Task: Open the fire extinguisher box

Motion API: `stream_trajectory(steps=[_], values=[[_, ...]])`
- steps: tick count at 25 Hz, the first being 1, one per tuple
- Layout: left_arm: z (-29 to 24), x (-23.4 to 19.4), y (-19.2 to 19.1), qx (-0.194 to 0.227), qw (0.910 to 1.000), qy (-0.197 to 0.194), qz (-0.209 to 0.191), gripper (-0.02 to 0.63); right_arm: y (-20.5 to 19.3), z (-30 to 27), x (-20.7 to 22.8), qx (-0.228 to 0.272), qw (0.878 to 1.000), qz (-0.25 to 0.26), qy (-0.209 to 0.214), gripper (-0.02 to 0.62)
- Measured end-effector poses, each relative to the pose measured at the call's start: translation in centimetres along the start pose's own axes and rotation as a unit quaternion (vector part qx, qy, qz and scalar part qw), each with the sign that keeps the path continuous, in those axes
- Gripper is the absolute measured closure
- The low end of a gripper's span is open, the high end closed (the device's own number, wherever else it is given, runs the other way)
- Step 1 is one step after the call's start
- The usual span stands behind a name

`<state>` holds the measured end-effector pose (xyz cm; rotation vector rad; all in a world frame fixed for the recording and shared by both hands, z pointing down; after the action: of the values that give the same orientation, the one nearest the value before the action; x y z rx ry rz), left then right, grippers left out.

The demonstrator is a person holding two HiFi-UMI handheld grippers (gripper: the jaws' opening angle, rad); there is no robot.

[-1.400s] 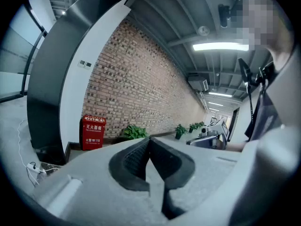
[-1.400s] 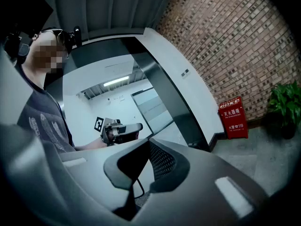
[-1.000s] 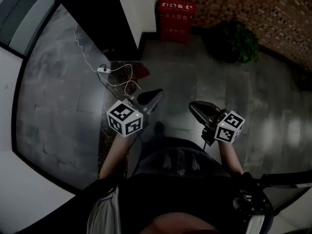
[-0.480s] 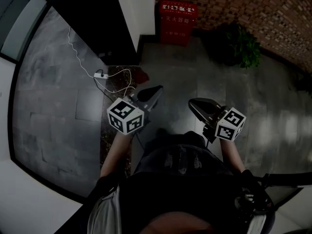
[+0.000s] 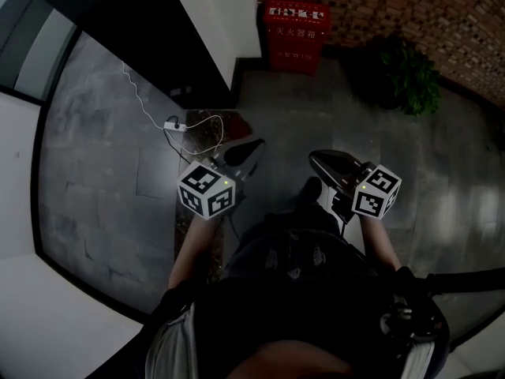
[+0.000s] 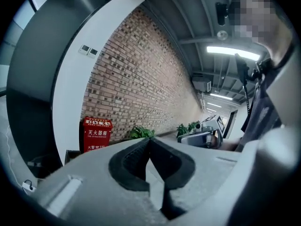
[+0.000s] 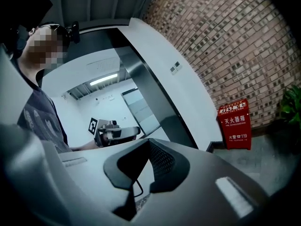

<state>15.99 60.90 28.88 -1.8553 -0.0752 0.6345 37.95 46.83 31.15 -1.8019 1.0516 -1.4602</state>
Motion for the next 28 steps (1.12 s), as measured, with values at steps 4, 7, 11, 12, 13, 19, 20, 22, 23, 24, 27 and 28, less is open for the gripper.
stream_trajectory(steps=[4, 7, 11, 12, 13, 19, 20, 22, 23, 24, 27, 28], values=[[-5.0, -1.1, 1.5, -0.005, 0.9999, 0.012, 0.004, 0.611, 2.5, 0.8, 4.7, -0.005, 1.000, -0.004, 0.009, 0.594], [-9.3, -1.7, 3.2, -0.007, 0.9998, 0.014, 0.008, 0.609, 4.2, 1.7, 8.7, -0.011, 1.000, -0.011, 0.013, 0.594], [-14.4, -2.7, 5.3, -0.015, 0.9997, 0.012, 0.012, 0.611, 6.8, 3.2, 13.6, -0.011, 1.000, -0.020, 0.011, 0.594], [-15.5, -2.9, 5.8, -0.016, 0.9997, 0.013, 0.010, 0.609, 7.3, 3.5, 14.7, -0.009, 1.000, -0.021, 0.011, 0.594], [-16.6, -3.0, 6.1, -0.017, 0.9997, 0.015, 0.007, 0.611, 7.7, 3.9, 15.7, -0.007, 1.000, -0.021, 0.011, 0.594], [-20.6, -3.8, 7.7, -0.025, 0.9992, 0.023, -0.021, 0.611, 9.0, 4.3, 19.8, -0.002, 0.999, -0.026, 0.022, 0.594], [-21.0, -4.3, 7.9, -0.025, 0.9992, 0.025, -0.017, 0.611, 9.3, 4.0, 20.3, -0.005, 0.999, -0.025, 0.023, 0.594], [-21.4, -5.4, 8.0, -0.024, 0.9993, 0.028, -0.009, 0.609, 10.0, 3.3, 21.1, -0.009, 0.999, -0.023, 0.024, 0.594], [-21.5, -6.0, 8.0, -0.024, 0.9993, 0.029, -0.006, 0.611, 10.1, 2.8, 21.5, -0.010, 0.999, -0.023, 0.023, 0.594], [-21.7, -6.7, 8.0, -0.024, 0.9993, 0.029, -0.004, 0.611, 10.3, 2.4, 21.9, -0.010, 0.999, -0.024, 0.023, 0.594], [-22.5, -9.5, 8.5, -0.023, 0.9995, 0.022, 0.004, 0.611, 11.1, 0.8, 22.9, -0.013, 1.000, -0.024, 0.012, 0.594], [-22.8, -10.7, 8.9, -0.022, 0.9996, 0.017, 0.005, 0.610, 11.5, 0.1, 23.3, -0.012, 1.000, -0.022, 0.006, 0.594]])
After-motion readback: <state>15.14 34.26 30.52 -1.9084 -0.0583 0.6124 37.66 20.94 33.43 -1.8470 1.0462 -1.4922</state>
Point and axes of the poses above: the fingertips, and each gripper's own axes: z backward along the fingers, x to its right, y out of its top, the point moved 10 cm from there along z, backward along the fingers, and after that the axes turned 8 degrees about -y, right-handed, at the moved point
